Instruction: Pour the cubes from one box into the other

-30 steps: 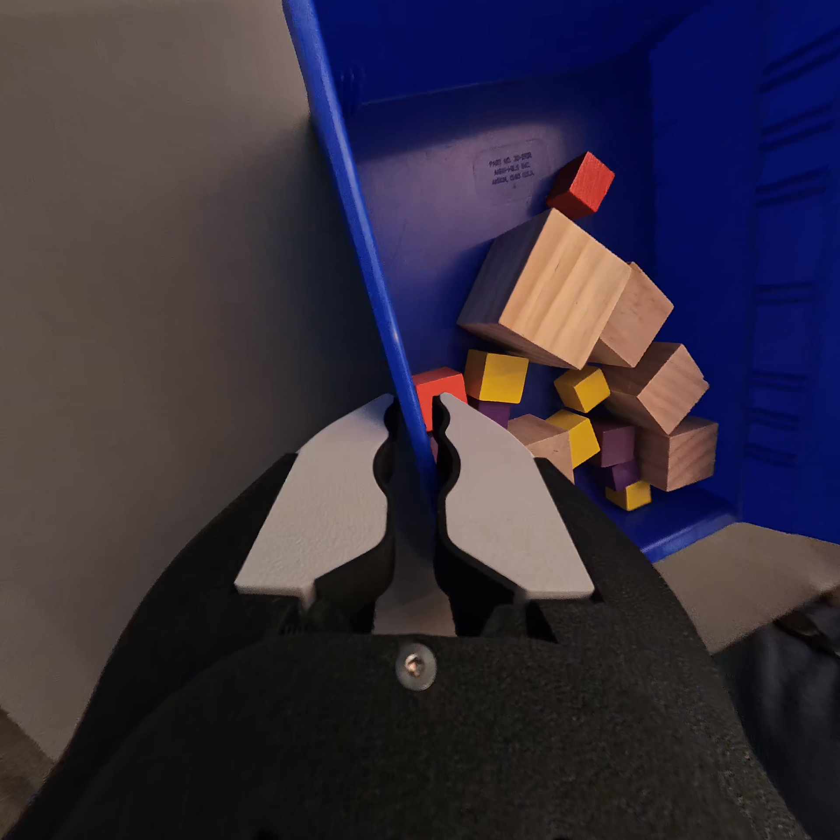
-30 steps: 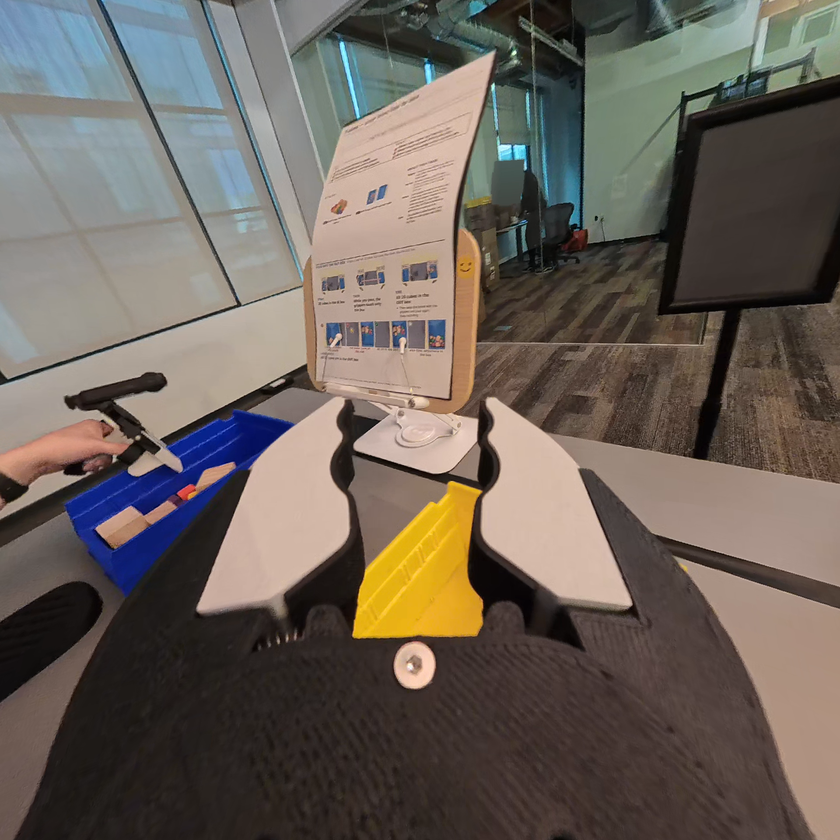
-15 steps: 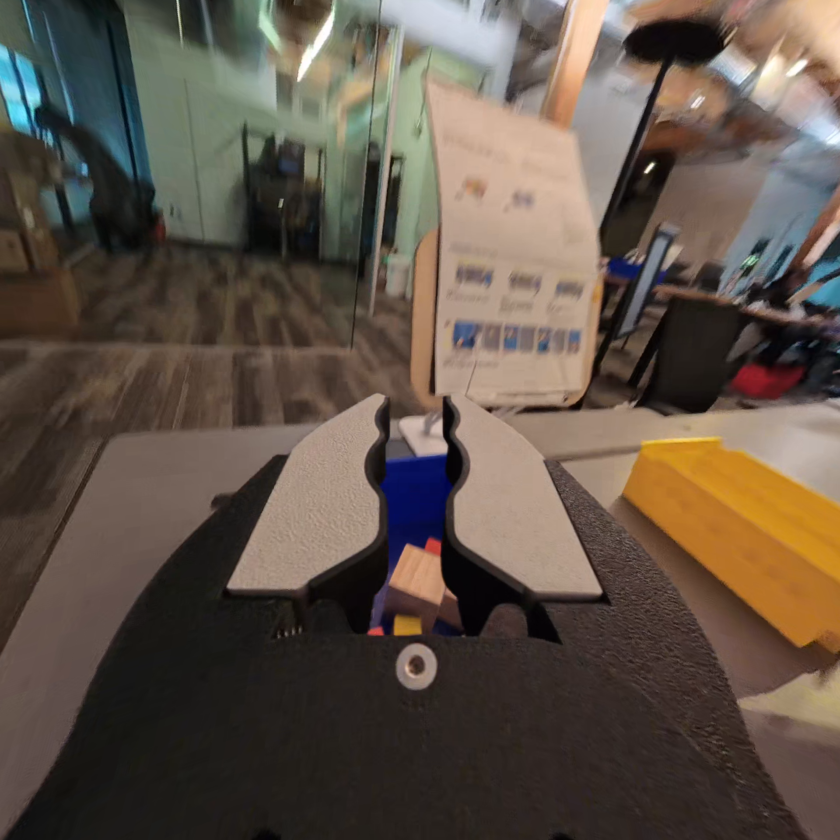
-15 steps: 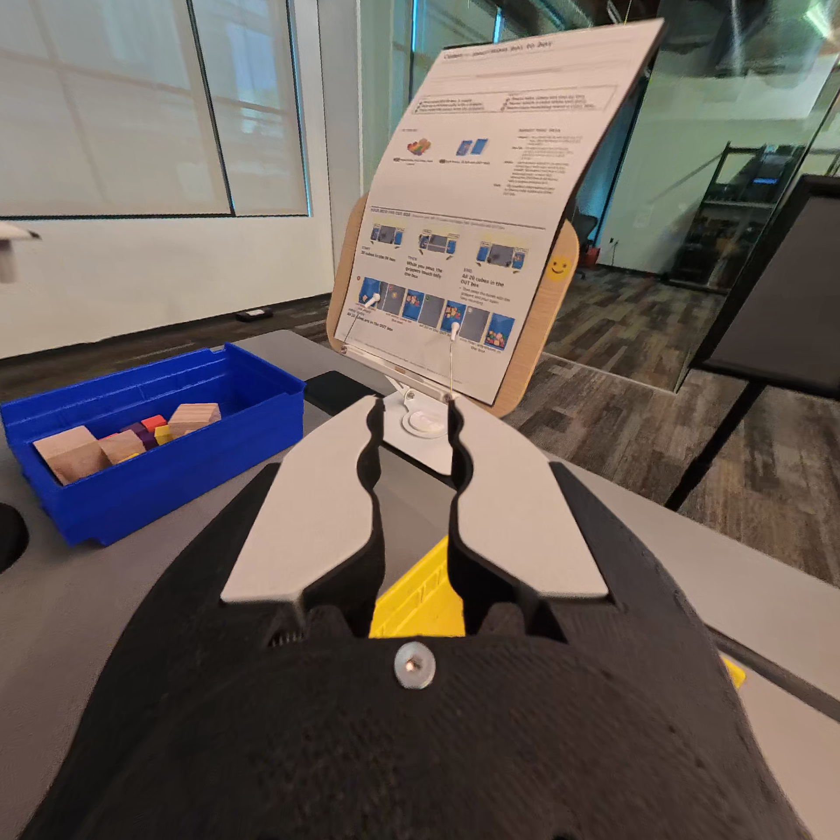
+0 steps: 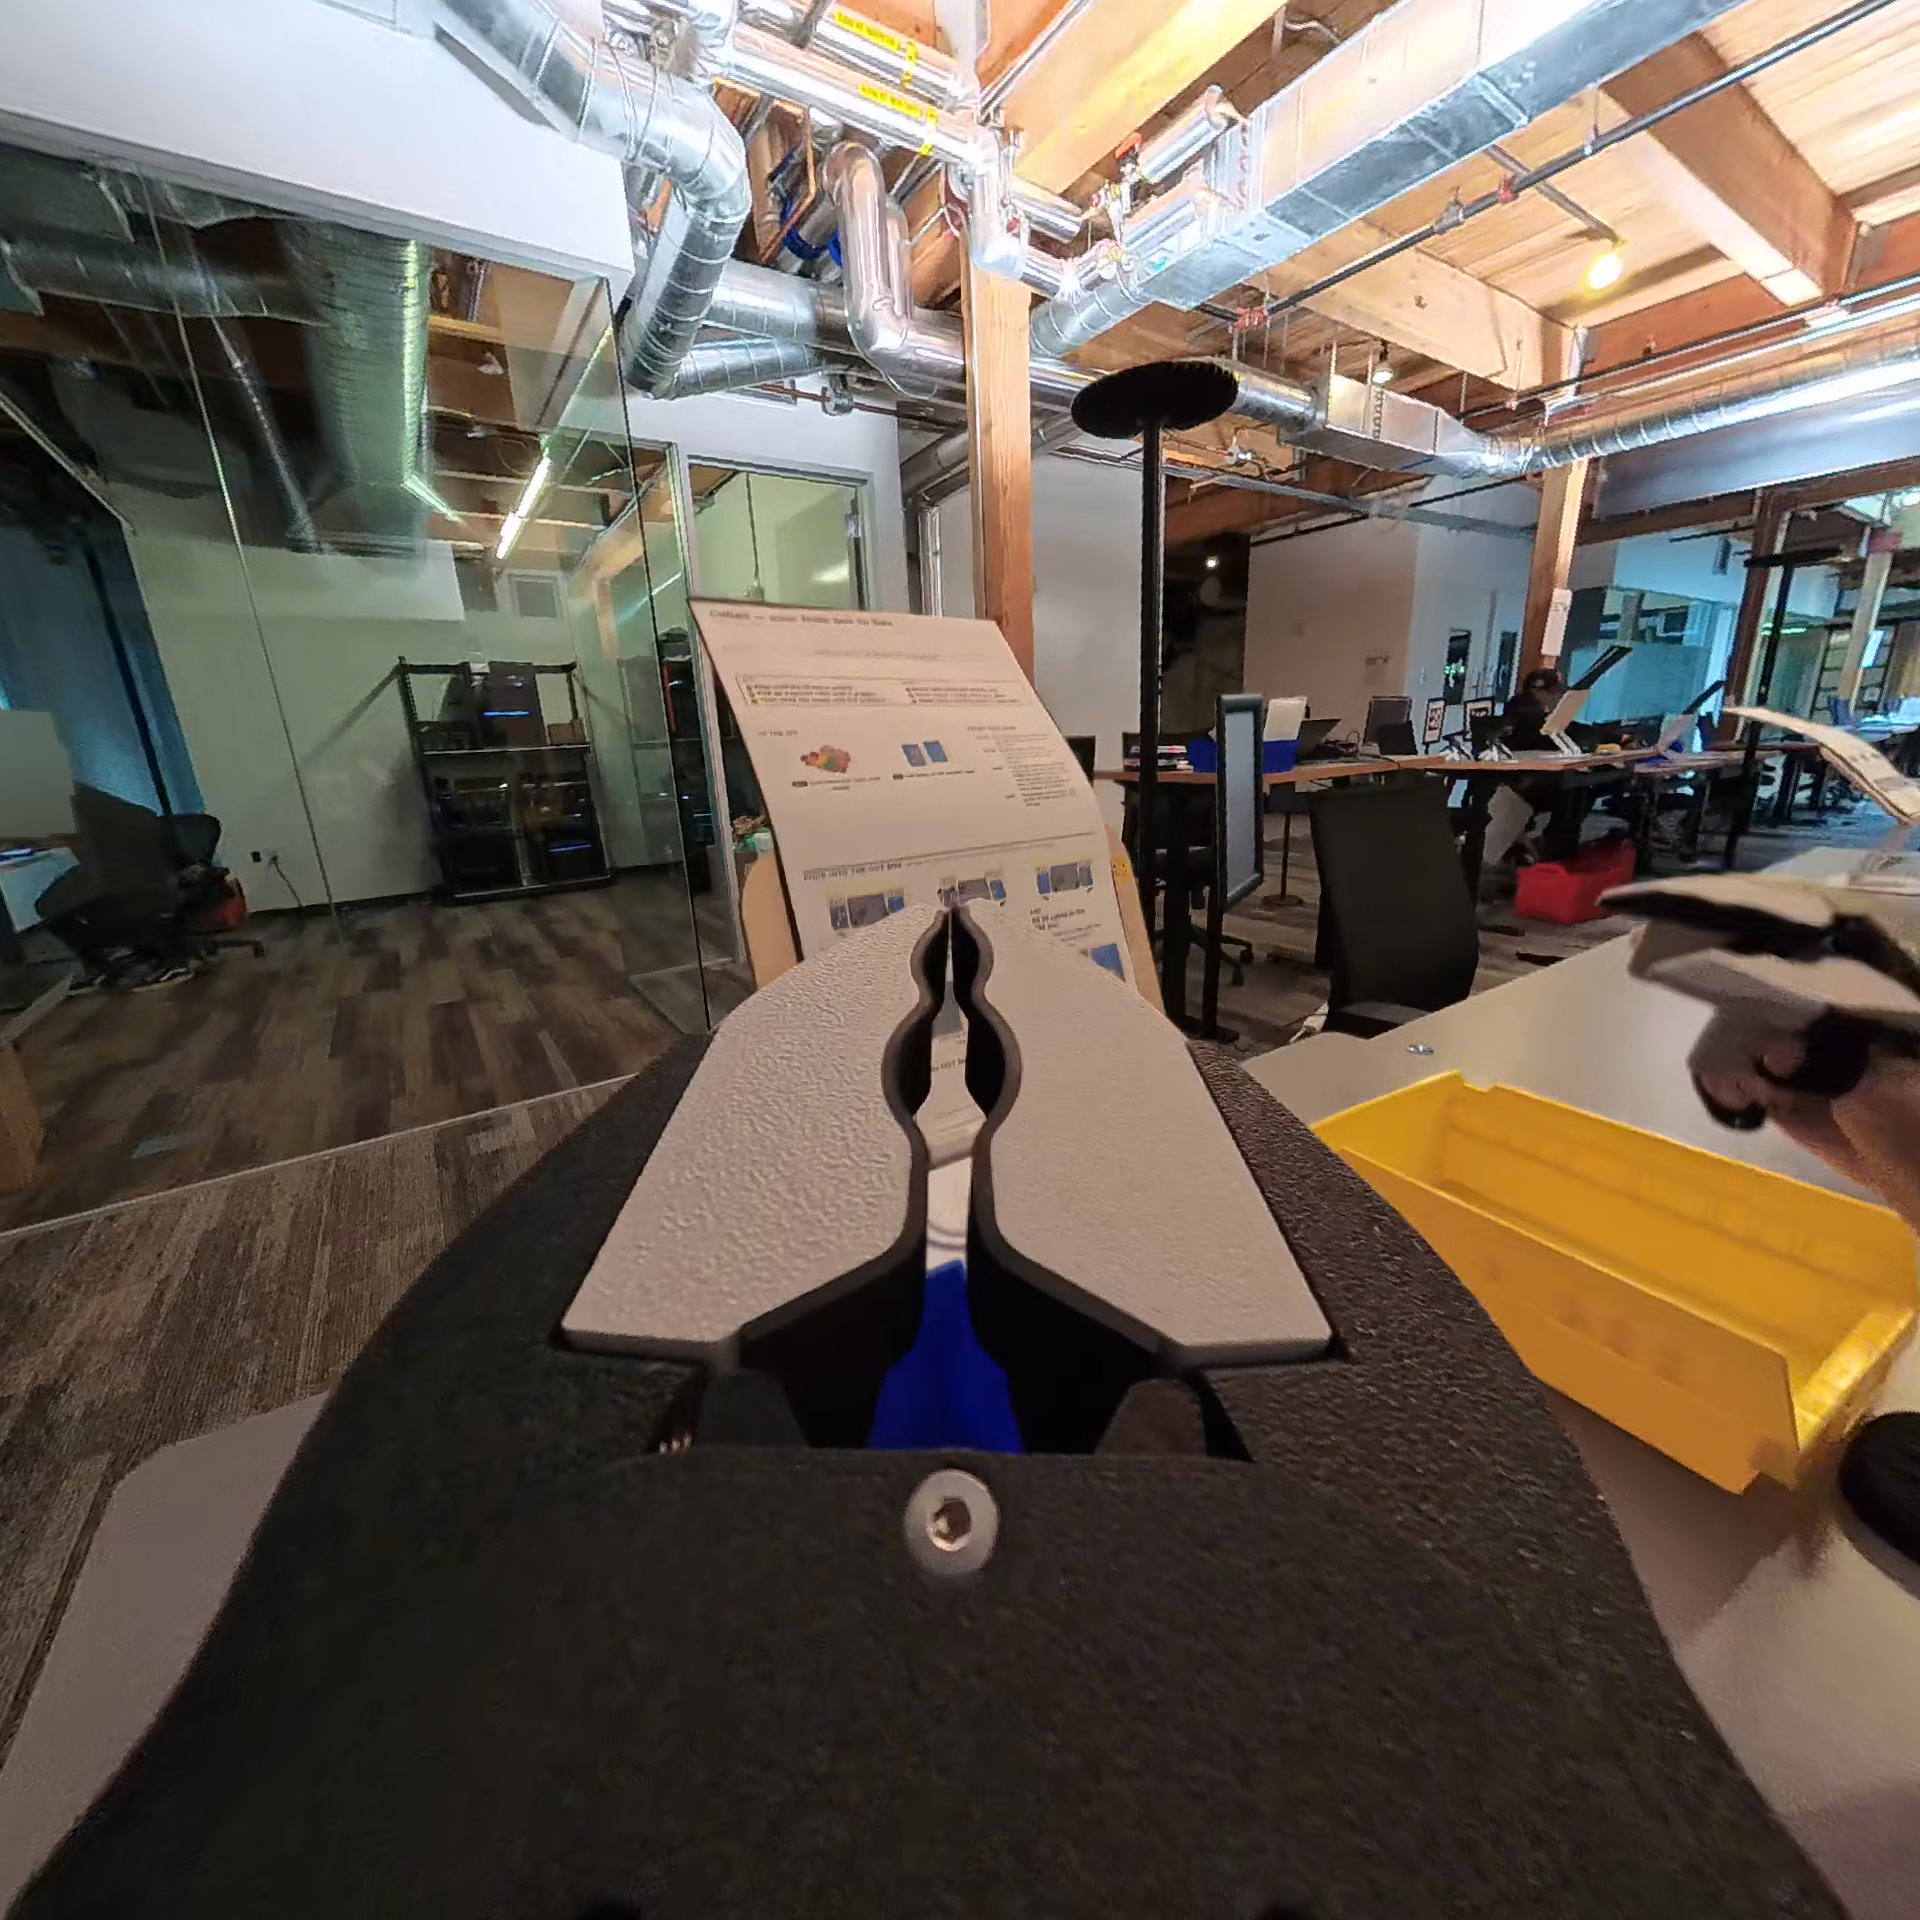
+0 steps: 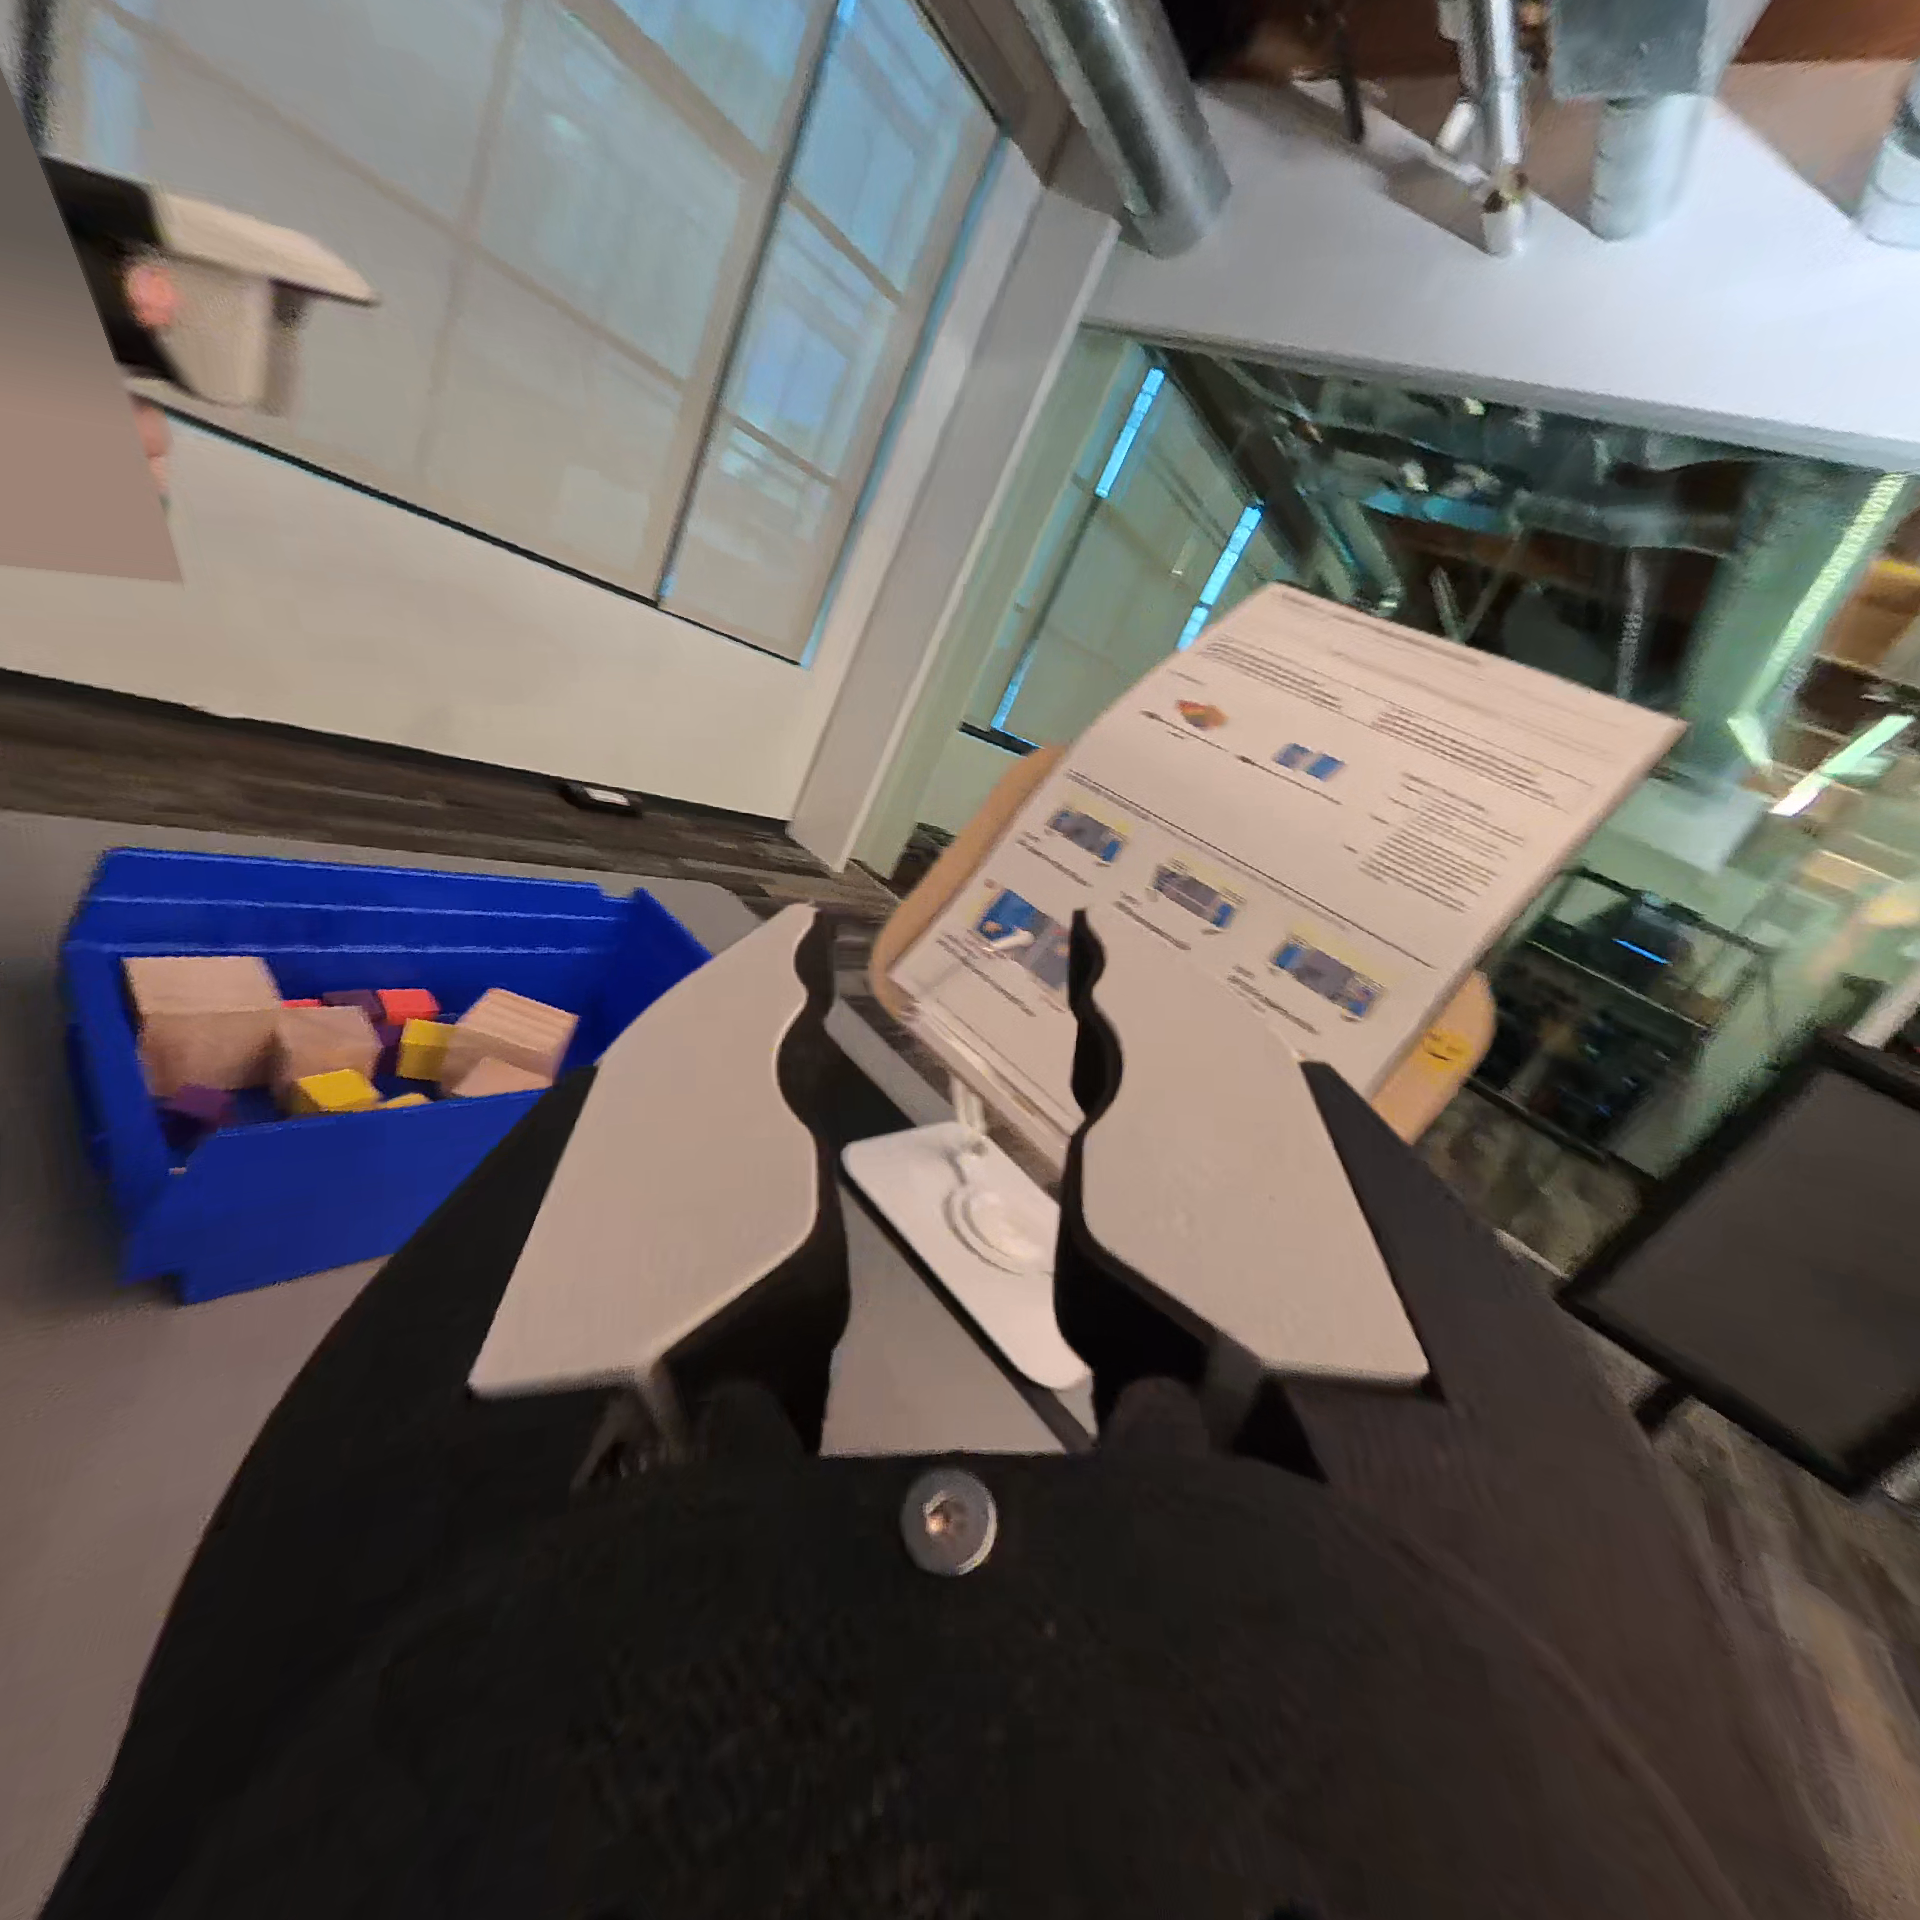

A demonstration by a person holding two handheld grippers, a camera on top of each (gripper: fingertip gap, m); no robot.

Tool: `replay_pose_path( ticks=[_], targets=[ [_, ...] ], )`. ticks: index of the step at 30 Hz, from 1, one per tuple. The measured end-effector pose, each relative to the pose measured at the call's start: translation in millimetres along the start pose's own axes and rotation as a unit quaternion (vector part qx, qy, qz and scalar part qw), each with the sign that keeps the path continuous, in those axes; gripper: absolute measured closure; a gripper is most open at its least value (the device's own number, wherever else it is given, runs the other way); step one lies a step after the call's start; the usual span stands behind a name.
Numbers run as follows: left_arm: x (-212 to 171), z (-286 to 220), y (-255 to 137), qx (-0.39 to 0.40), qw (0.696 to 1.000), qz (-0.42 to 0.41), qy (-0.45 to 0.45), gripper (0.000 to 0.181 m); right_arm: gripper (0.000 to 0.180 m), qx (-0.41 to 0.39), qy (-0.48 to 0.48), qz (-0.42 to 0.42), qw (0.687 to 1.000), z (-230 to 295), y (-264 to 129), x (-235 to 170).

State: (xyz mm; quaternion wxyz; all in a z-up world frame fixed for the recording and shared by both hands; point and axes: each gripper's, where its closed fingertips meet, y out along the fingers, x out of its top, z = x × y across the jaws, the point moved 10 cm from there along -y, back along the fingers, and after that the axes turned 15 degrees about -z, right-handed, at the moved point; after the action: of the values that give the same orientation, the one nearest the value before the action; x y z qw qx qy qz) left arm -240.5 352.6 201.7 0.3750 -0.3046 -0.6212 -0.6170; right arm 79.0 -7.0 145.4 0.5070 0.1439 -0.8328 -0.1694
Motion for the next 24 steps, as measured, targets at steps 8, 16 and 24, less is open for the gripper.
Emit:
replay_pose_path(
  ticks=[8,16,24],
  targets=[
    [-13.4,-15.9,0.8,0.082,0.99,0.114,-0.02,0.18,0.132,0.065,0.115,0.041,0.99,30.1,30.1,-12.4],
    [-66.8,48.6,-13.7,0.2,0.929,0.311,-0.012,0.155,0.134,0.058,0.126,0.165,0.977,52.4,53.7,-31.2],
    [-127.0,87.9,-21.9,0.221,0.877,0.41,-0.117,0.158,0.148,0.021,0.149,0.173,0.973,72.7,83.7,-58.1]
  ],
)
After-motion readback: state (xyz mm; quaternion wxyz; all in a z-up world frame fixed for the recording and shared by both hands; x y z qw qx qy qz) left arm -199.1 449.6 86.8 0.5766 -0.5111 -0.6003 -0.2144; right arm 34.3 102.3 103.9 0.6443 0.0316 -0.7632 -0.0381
